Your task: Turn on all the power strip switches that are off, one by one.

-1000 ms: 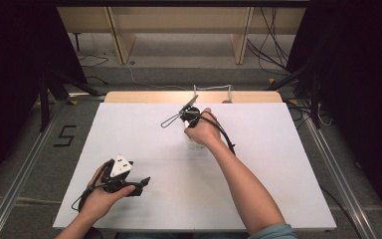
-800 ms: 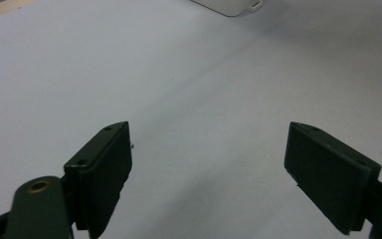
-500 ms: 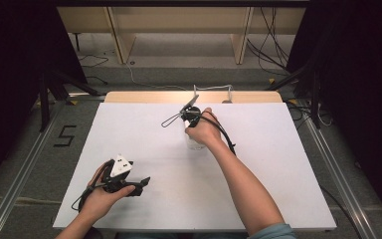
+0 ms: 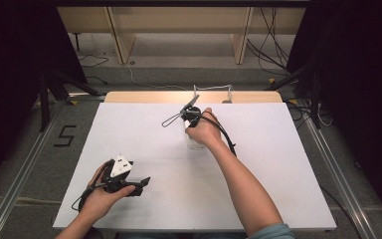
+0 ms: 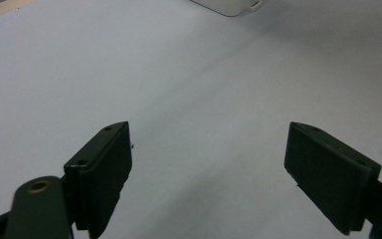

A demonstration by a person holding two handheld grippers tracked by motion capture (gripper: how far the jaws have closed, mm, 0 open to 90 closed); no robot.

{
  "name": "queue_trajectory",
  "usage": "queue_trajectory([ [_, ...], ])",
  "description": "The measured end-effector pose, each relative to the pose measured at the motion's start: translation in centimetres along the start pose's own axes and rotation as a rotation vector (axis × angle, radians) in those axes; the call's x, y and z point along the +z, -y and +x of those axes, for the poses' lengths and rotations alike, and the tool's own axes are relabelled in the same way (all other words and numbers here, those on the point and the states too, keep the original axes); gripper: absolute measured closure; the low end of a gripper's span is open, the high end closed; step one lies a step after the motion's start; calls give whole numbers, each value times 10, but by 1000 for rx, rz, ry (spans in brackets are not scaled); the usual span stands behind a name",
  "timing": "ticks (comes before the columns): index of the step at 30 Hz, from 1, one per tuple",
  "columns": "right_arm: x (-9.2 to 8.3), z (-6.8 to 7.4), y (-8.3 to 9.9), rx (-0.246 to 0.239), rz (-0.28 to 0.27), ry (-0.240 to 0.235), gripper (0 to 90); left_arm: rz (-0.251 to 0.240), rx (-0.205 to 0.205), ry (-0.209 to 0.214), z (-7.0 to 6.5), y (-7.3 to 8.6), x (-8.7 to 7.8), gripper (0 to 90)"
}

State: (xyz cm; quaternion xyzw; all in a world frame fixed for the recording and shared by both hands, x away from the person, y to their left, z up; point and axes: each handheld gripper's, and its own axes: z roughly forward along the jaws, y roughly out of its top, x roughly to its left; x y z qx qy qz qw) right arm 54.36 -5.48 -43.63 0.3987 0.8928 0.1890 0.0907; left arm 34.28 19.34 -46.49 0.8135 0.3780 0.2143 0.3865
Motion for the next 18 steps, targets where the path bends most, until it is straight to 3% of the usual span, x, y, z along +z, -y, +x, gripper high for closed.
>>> queue_trajectory([
  [13,0,1,1,1,-2,9,900,-1,-1,1,0,0,0,186],
  [18,1,0,4,30,-31,-3,900,-2,-1,0,0,0,0,186],
])
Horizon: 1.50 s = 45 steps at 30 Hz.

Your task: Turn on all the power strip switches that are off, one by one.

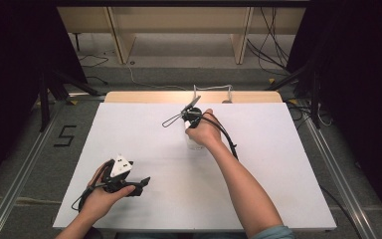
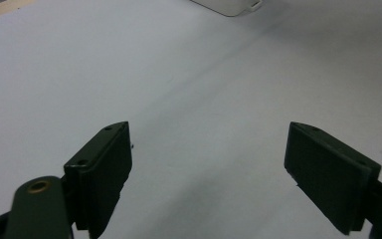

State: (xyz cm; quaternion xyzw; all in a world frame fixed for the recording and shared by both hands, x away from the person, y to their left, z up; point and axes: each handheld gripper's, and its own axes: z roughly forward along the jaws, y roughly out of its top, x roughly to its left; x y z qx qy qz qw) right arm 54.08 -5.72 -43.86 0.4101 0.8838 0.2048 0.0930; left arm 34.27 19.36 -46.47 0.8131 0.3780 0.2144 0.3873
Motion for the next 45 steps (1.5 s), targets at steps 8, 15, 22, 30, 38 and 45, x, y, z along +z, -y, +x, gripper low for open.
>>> queue_trajectory([
  [8,0,-5,5,23,-38,-26,900,2,1,1,0,0,0,186],
  [15,-1,-4,5,28,-34,-31,900,0,1,0,1,0,0,186],
  [22,-1,-3,5,23,-38,-28,900,0,-1,1,0,0,0,186],
  [30,-5,-5,5,5,-82,-22,900,0,1,0,1,0,0,186],
  [38,-11,-8,8,10,-96,-28,900,-2,1,-1,0,0,0,186],
  [45,-15,-12,13,14,-115,-29,899,-3,1,-3,1,0,0,186],
])
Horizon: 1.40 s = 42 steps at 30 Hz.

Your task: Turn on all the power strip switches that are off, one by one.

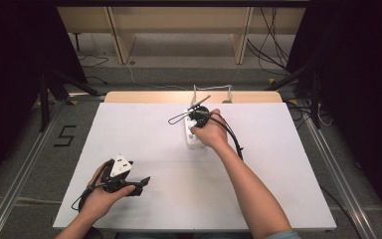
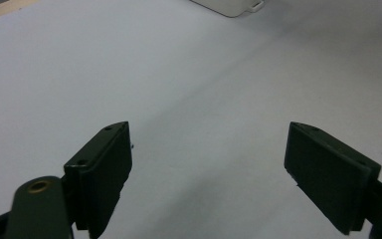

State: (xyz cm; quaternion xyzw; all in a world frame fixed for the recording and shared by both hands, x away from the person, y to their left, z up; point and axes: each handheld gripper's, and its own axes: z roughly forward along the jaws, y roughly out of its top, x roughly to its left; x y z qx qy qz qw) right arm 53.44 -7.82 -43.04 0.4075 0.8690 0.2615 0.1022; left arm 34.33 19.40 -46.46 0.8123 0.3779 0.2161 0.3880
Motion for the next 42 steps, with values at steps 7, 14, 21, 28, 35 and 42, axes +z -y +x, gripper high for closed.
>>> queue_trajectory([
  [7,-6,-3,4,7,-10,5,894,2,0,1,0,0,0,186],
  [14,-11,-6,9,3,-23,1,877,-1,-2,-1,0,0,0,186],
  [21,-16,-8,15,1,-39,-1,861,-1,-5,-2,0,0,0,187],
  [28,-23,-11,23,4,-47,-3,841,-1,-5,-2,0,0,0,187],
  [35,-31,-14,31,-2,-63,1,810,0,-7,-2,0,0,0,187],
  [42,-40,-18,44,4,-83,4,769,0,-11,-4,0,0,0,187],
])
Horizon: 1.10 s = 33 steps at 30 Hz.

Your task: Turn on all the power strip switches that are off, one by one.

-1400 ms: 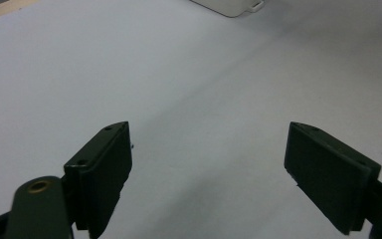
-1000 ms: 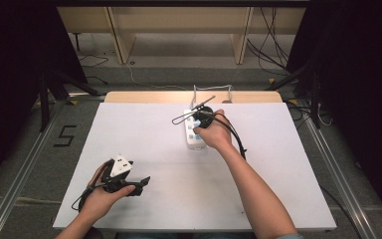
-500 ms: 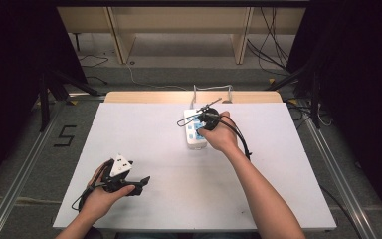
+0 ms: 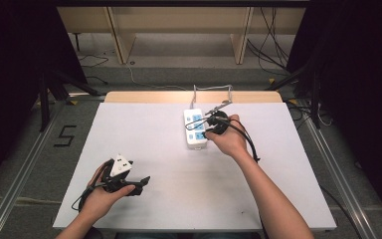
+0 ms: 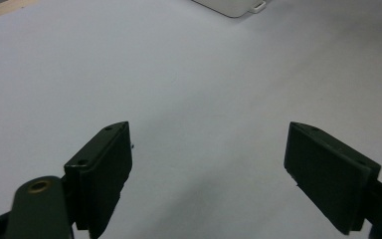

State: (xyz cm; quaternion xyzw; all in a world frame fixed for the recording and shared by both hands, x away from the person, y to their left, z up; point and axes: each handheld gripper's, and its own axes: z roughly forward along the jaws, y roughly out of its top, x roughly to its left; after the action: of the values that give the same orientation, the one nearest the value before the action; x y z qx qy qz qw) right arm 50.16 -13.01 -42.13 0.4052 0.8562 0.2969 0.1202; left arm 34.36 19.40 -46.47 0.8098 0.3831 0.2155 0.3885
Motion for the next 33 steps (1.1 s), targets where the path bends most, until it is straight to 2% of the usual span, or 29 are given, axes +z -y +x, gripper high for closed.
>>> queue_trajectory([
  [18,-28,-6,43,-3,-9,3,648,-2,-4,-6,0,0,1,188],
  [33,-46,-12,78,38,-49,22,567,2,-2,-8,0,0,1,188],
])
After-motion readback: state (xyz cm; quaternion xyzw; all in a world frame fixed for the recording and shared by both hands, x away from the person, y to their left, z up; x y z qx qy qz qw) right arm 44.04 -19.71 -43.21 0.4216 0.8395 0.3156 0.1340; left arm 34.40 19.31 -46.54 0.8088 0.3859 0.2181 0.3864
